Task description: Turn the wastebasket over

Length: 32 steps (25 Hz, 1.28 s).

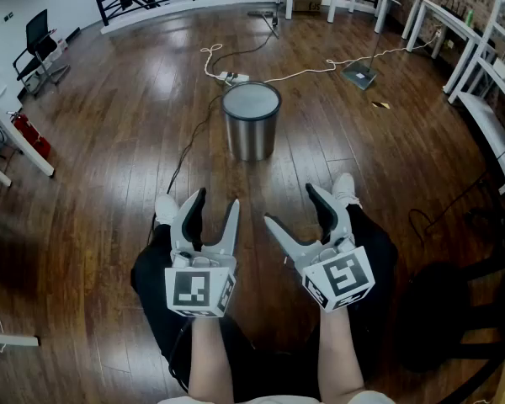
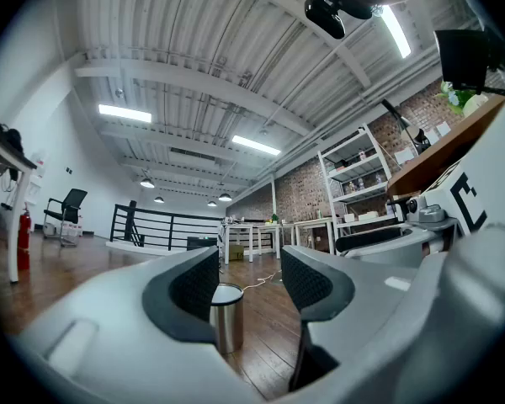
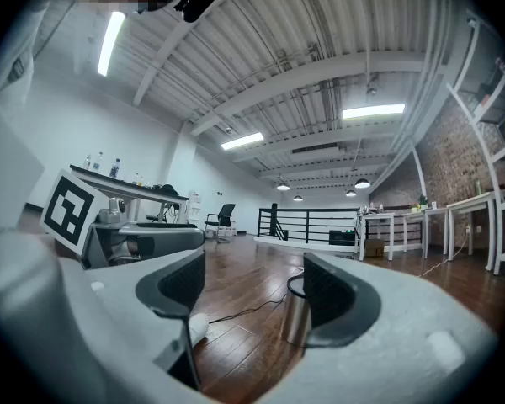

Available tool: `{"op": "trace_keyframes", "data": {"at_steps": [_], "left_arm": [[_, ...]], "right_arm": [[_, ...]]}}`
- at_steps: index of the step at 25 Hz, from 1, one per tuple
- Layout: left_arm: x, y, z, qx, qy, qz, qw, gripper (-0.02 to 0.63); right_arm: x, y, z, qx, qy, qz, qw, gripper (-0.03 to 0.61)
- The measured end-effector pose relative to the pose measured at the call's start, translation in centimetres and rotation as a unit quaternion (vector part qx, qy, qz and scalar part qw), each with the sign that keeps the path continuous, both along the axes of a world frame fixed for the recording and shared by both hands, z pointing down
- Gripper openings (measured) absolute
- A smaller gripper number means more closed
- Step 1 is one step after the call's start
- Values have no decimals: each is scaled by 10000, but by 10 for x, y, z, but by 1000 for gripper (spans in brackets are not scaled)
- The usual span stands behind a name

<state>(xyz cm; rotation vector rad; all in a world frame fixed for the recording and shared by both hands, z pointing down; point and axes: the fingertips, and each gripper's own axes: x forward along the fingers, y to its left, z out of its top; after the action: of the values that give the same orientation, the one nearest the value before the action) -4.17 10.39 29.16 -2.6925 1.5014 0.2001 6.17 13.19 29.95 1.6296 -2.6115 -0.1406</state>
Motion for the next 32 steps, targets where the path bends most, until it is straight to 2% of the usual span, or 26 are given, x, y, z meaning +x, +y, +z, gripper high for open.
{"op": "trace_keyframes", "data": {"at_steps": [4,14,19,26,32], "left_arm": [[18,-38,-4,-23,-52,-77,10000,244],[34,-138,0,-70,-141,-614,9980,244],[28,-200,6,-134,-188,-778,9967,244],[7,-294,11,-266,-281,-948,9947,244],[-4,-361,17,-298,-189,-1090,9934,233]], "right_arm": [[20,-39,0,-33,19,21,10000,353],[47,-167,-15,-25,-1,-509,9987,353],[36,-235,-1,-349,26,-806,9961,353],[16,-324,8,-564,230,-1075,9923,353],[-6,-393,41,-1007,787,-1361,9824,353]]}}
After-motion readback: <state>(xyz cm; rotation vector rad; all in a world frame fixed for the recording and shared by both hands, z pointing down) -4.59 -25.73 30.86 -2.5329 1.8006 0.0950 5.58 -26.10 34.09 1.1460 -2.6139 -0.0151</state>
